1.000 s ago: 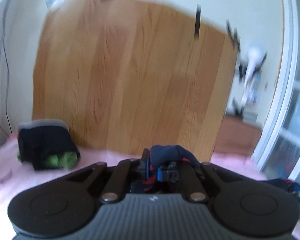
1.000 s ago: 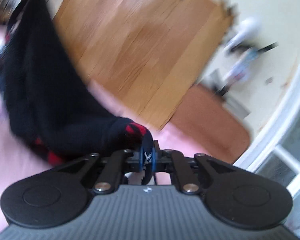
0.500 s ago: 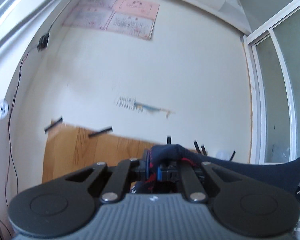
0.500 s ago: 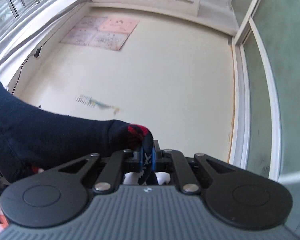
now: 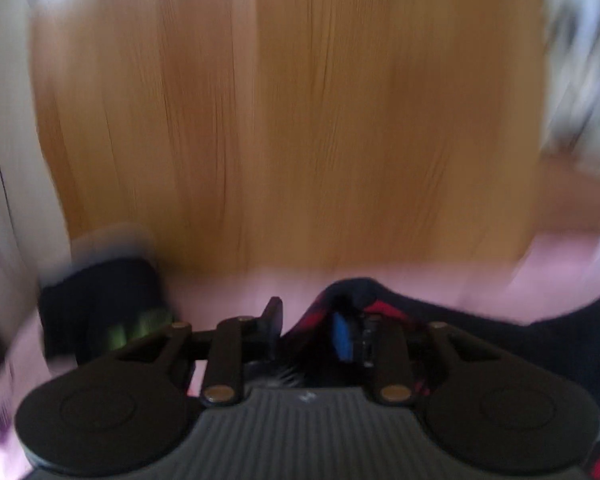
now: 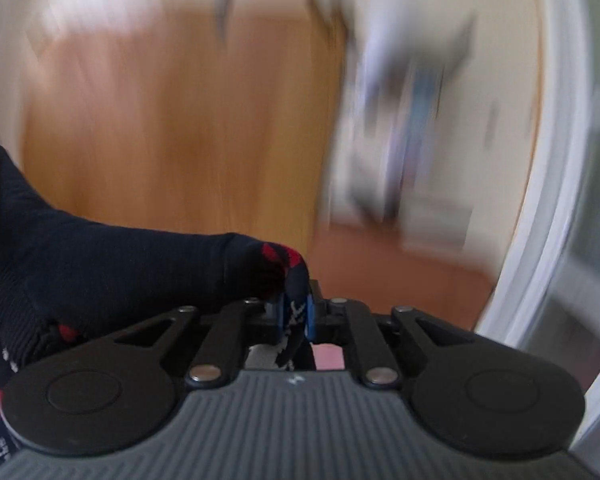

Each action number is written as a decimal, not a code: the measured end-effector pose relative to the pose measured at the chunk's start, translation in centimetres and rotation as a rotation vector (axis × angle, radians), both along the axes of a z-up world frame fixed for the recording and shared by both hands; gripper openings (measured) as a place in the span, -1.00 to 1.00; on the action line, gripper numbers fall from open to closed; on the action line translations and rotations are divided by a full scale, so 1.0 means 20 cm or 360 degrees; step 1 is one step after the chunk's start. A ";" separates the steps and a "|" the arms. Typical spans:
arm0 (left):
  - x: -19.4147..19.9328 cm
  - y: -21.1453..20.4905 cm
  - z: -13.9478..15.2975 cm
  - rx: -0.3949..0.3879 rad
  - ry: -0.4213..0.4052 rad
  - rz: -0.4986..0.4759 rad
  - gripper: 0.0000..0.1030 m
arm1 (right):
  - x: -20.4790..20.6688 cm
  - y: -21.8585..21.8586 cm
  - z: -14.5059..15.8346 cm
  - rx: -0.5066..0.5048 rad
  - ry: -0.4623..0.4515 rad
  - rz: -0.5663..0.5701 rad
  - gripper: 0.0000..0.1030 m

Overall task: Fold small clothes
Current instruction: 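Lift the sweater with both grippers and lay it flat on the bed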

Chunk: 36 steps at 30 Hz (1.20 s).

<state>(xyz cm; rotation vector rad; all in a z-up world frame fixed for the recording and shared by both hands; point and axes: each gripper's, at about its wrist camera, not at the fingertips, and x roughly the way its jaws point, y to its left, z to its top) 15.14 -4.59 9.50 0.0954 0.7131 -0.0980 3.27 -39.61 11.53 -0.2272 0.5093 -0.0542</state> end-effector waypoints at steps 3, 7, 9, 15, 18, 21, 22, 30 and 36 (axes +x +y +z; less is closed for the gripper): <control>0.09 0.09 -0.32 -0.0161 0.0279 0.0076 -0.88 | 0.07 -0.04 -0.29 0.0127 0.0205 -0.0037 -0.65; -0.03 0.26 -0.25 -0.0266 0.0119 0.0126 -0.83 | -0.08 -0.05 -0.18 0.0367 0.0135 0.0123 -0.60; -0.10 0.29 -0.14 -0.0391 0.0068 0.0056 -0.84 | -0.09 -0.04 -0.16 0.0542 0.0208 0.0257 -0.59; -0.09 0.04 -0.11 -0.0468 0.0257 -0.0301 -0.11 | 0.11 0.05 -0.31 0.1038 0.0494 0.0377 -0.11; -0.01 -0.09 -0.26 -0.0403 0.0442 -0.0334 -0.14 | 0.22 0.12 -0.37 0.0992 0.0572 0.0329 0.08; 0.09 -0.14 -0.35 -0.0456 0.0478 -0.0317 -0.24 | 0.31 0.13 -0.45 0.1088 0.0670 0.0333 -0.12; 0.12 -0.16 -0.33 -0.0443 0.0467 -0.0347 -0.67 | 0.33 0.14 -0.45 0.1070 0.0663 0.0363 -0.51; 0.55 -0.26 -0.20 -0.0531 0.0285 -0.0064 -0.63 | 0.83 0.10 -0.30 0.0994 0.0202 0.0131 -0.41; 0.34 -0.02 -0.20 -0.0631 0.0194 -0.0015 -0.22 | 0.58 -0.04 -0.26 0.1049 0.0236 0.0105 -0.04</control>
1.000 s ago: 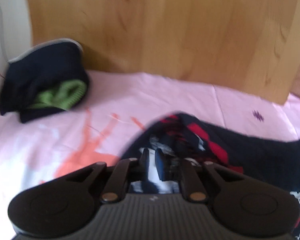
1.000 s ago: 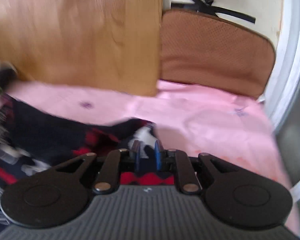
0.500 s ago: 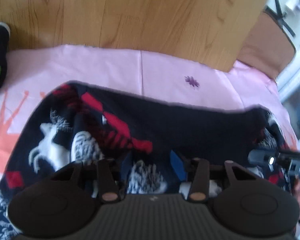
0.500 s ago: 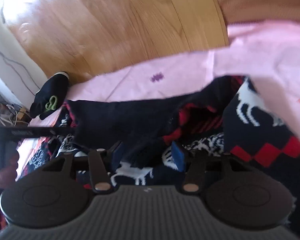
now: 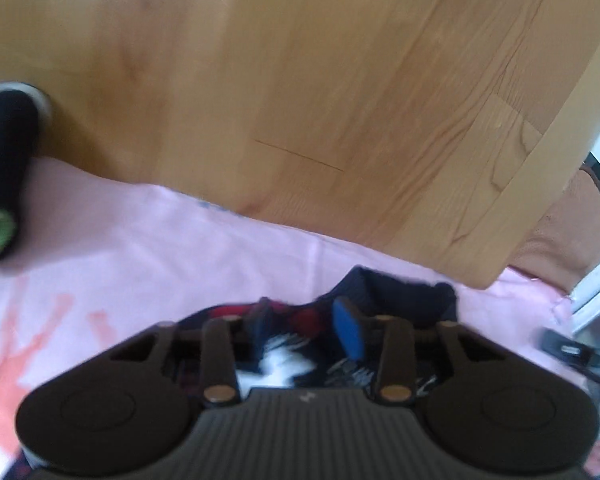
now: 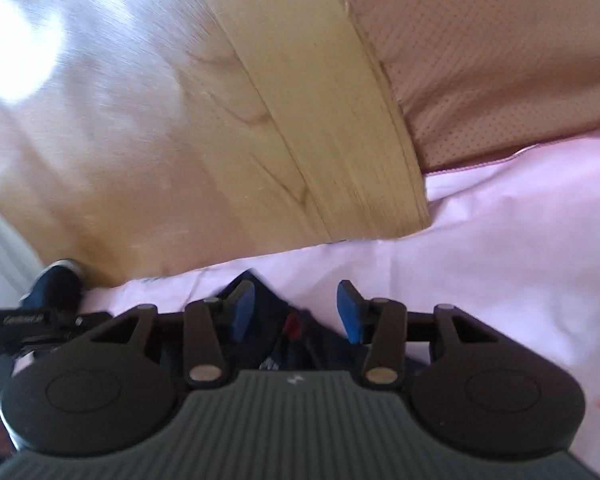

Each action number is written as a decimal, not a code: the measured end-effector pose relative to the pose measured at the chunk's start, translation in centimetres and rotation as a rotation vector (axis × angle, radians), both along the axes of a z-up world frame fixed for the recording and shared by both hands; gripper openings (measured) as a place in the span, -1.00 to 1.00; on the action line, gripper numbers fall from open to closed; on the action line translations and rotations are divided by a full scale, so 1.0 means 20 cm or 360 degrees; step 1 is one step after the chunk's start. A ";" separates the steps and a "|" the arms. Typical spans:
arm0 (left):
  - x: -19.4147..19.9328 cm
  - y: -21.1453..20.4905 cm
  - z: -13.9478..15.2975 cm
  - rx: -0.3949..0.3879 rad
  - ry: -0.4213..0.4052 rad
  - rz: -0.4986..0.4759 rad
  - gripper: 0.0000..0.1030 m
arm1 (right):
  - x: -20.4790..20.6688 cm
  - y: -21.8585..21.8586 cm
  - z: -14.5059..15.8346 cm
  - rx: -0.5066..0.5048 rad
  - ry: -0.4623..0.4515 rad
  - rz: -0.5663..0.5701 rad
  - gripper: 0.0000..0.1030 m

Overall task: Fold small clothes
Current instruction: 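Lift the sweater with both grippers and lay it flat on the bed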

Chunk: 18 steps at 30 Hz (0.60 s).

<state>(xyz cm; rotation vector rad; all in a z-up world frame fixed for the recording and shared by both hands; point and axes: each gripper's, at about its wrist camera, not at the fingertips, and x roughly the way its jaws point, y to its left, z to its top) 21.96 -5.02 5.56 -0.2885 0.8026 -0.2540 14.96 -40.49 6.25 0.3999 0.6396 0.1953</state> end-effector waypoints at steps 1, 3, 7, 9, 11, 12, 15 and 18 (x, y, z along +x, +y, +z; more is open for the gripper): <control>-0.06 0.02 0.00 0.0022 -0.0024 -0.0001 -0.21 | -0.09 -0.02 0.02 -0.0020 -0.0020 -0.0008 -0.04; -0.18 0.06 0.01 0.0050 -0.0047 -0.0033 -0.21 | -0.34 -0.09 0.06 -0.0122 -0.0077 -0.0054 -0.04; -0.47 0.04 -0.02 0.0126 -0.0106 -0.0143 -0.12 | -0.79 -0.15 0.08 -0.0395 -0.0118 -0.0104 -0.02; -0.59 0.00 -0.05 0.0166 -0.0133 -0.0201 -0.11 | -0.96 -0.14 0.07 -0.0478 -0.0126 -0.0083 -0.01; -0.68 -0.03 -0.08 0.0192 -0.0132 -0.0244 -0.11 | -1.12 -0.08 0.05 -0.0508 -0.0139 -0.0043 0.03; -0.72 -0.05 -0.10 0.0199 -0.0131 -0.0268 -0.11 | -1.19 -0.05 0.04 -0.0496 -0.0138 -0.0020 0.05; -0.81 -0.09 -0.15 0.0264 -0.0133 -0.0285 -0.11 | -1.30 0.02 0.00 -0.0483 -0.0122 0.0021 0.06; -0.86 -0.12 -0.19 0.0359 -0.0192 -0.0278 -0.07 | -1.33 0.08 -0.05 -0.0563 -0.0098 0.0047 0.06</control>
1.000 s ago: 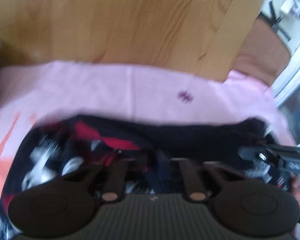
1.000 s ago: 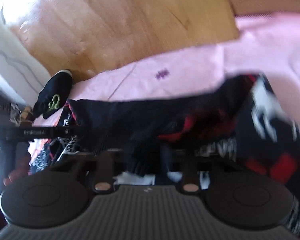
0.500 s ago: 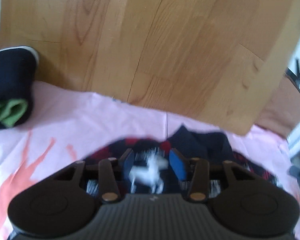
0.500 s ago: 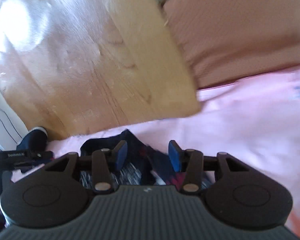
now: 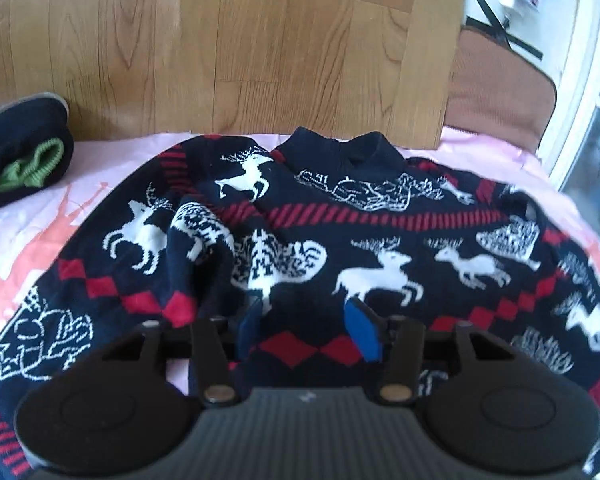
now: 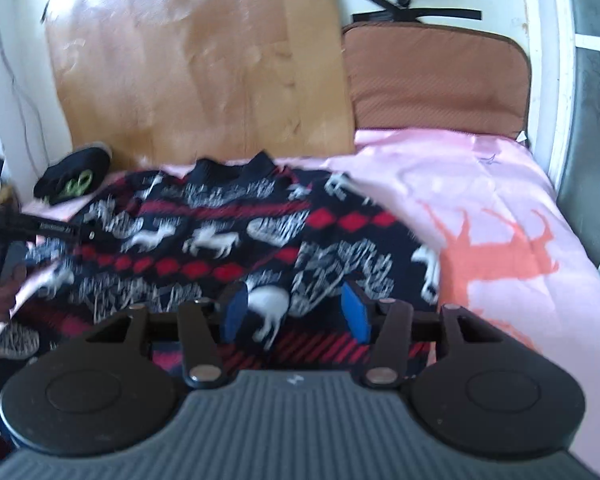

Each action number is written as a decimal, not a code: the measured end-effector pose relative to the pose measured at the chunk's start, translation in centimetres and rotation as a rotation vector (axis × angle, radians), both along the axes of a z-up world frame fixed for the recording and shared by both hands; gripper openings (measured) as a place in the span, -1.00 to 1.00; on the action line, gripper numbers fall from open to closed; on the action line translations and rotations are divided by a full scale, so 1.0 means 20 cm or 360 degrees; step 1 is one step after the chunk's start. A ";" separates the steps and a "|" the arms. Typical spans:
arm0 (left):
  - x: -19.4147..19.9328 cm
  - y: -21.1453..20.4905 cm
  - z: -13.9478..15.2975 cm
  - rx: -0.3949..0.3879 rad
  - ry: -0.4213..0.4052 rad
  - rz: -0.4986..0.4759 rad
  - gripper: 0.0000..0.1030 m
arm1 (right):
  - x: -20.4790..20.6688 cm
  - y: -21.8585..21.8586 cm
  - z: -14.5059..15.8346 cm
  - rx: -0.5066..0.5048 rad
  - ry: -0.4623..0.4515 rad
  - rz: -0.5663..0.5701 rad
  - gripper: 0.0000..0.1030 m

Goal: Fold small clothes

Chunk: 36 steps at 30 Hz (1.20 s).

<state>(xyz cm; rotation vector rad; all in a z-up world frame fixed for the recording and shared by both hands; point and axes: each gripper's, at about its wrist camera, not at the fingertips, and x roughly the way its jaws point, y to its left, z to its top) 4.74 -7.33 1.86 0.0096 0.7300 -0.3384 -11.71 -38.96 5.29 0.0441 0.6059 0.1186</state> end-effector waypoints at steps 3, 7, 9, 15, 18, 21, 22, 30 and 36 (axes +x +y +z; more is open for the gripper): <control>-0.04 -0.01 -0.03 0.0069 -0.0083 0.0008 -0.01 | 0.07 0.04 -0.05 -0.0072 0.0025 0.0005 0.05; -0.05 -0.02 -0.04 0.0112 -0.0110 0.0027 0.02 | 0.16 -0.02 -0.13 -0.0018 0.0082 0.0008 0.04; -0.05 -0.02 -0.05 0.0121 -0.0112 0.0027 0.04 | 0.20 -0.09 -0.15 0.0132 0.0138 -0.0001 -0.23; -0.06 -0.05 -0.05 0.0167 -0.0127 0.0028 0.10 | 0.21 -0.39 0.00 0.0065 0.0021 -0.0314 -0.90; -0.05 -0.05 -0.05 0.0163 -0.0125 0.0029 0.12 | 0.30 -0.57 0.09 -0.0247 -0.0109 -0.0641 -0.90; -0.05 -0.04 -0.05 0.0157 -0.0125 0.0033 0.13 | 0.44 -0.71 0.08 -0.0277 -0.0058 -0.0828 -0.76; -0.06 -0.04 -0.05 0.0153 -0.0124 0.0037 0.13 | 0.48 -0.73 0.09 -0.0241 -0.0031 -0.0843 -0.72; -0.05 -0.05 -0.06 0.0163 -0.0122 0.0041 0.19 | 0.68 -0.28 0.11 0.0045 -0.0088 -0.0169 -0.59; -0.05 -0.05 -0.06 0.0158 -0.0121 0.0040 0.20 | 1.14 -0.12 -0.17 0.0362 0.0271 0.0026 -0.51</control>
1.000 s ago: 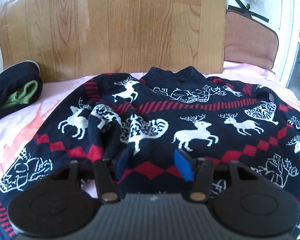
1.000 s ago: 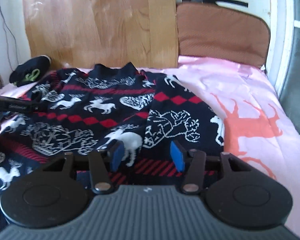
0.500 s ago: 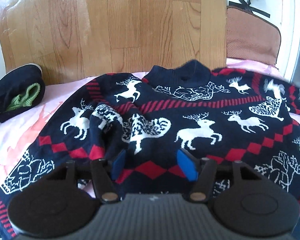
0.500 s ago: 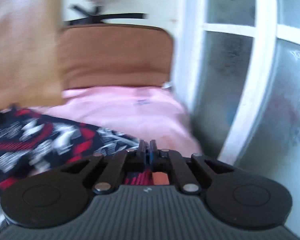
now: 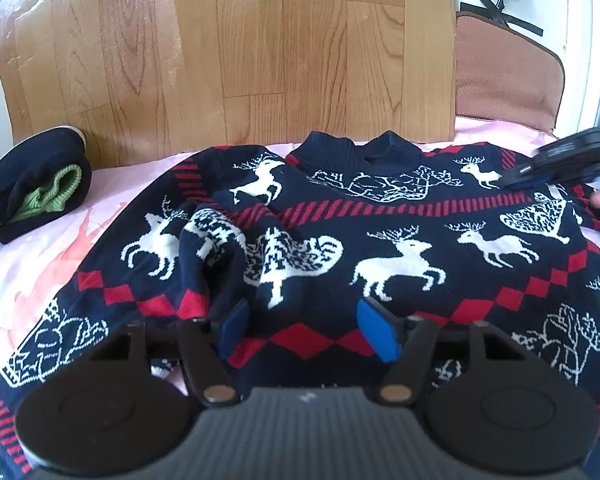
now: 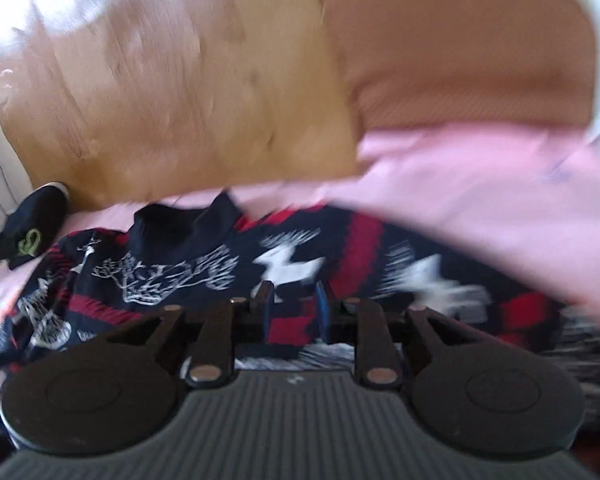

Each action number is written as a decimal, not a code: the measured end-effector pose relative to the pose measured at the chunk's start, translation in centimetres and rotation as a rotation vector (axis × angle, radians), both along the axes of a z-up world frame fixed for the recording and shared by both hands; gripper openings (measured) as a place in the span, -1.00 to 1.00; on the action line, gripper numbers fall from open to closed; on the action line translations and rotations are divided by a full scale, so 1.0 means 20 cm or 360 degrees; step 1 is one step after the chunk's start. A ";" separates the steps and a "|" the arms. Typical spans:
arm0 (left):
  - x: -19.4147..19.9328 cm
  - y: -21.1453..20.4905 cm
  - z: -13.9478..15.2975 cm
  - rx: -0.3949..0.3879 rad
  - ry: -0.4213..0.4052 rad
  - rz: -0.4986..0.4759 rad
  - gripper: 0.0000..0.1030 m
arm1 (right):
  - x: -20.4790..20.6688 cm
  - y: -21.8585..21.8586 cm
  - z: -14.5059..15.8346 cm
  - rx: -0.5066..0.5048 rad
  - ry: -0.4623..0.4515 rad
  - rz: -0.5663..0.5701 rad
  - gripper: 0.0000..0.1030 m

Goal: Fold small clothes

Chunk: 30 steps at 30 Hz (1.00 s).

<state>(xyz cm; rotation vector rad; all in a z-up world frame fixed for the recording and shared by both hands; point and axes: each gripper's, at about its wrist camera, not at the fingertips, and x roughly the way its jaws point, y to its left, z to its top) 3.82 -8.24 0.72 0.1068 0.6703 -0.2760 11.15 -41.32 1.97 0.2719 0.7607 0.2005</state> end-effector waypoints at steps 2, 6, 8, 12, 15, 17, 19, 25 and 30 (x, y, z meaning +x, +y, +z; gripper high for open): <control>0.00 0.00 0.00 -0.0002 0.0000 -0.0002 0.20 | 0.07 -0.01 -0.04 -0.0039 -0.0030 -0.0015 -1.00; 0.01 0.01 0.00 -0.0013 0.0003 -0.0001 0.23 | 0.11 -0.09 0.00 -0.0279 -0.0014 -0.0425 -0.80; 0.01 0.01 0.00 -0.0022 0.0007 -0.0001 0.25 | 0.05 -0.06 0.06 -0.0499 -0.0077 -0.0512 -0.77; -0.01 0.07 0.03 -0.0113 0.0044 -0.0022 0.32 | -0.13 0.09 0.21 -0.0169 -0.0158 -0.0222 -0.75; -0.13 0.23 0.14 -0.0246 0.0005 -0.0057 0.34 | -0.29 0.37 0.31 -0.0227 -0.0268 0.0090 -0.48; -0.27 0.40 0.22 -0.0270 -0.0078 -0.0045 0.34 | -0.40 0.59 0.35 -0.0292 -0.0322 0.0343 -0.25; -0.42 0.61 0.31 -0.0278 -0.0180 0.0064 0.36 | -0.48 0.76 0.38 -0.0334 -0.0356 0.0579 -0.26; -0.95 1.27 0.51 -0.0213 -0.0474 0.0731 0.41 | -0.82 1.50 0.28 -0.0602 -0.0597 0.1477 -0.22; -1.28 1.58 0.55 -0.0225 -0.0614 0.1165 0.44 | -1.08 1.94 0.01 -0.1244 -0.0937 0.2046 -0.02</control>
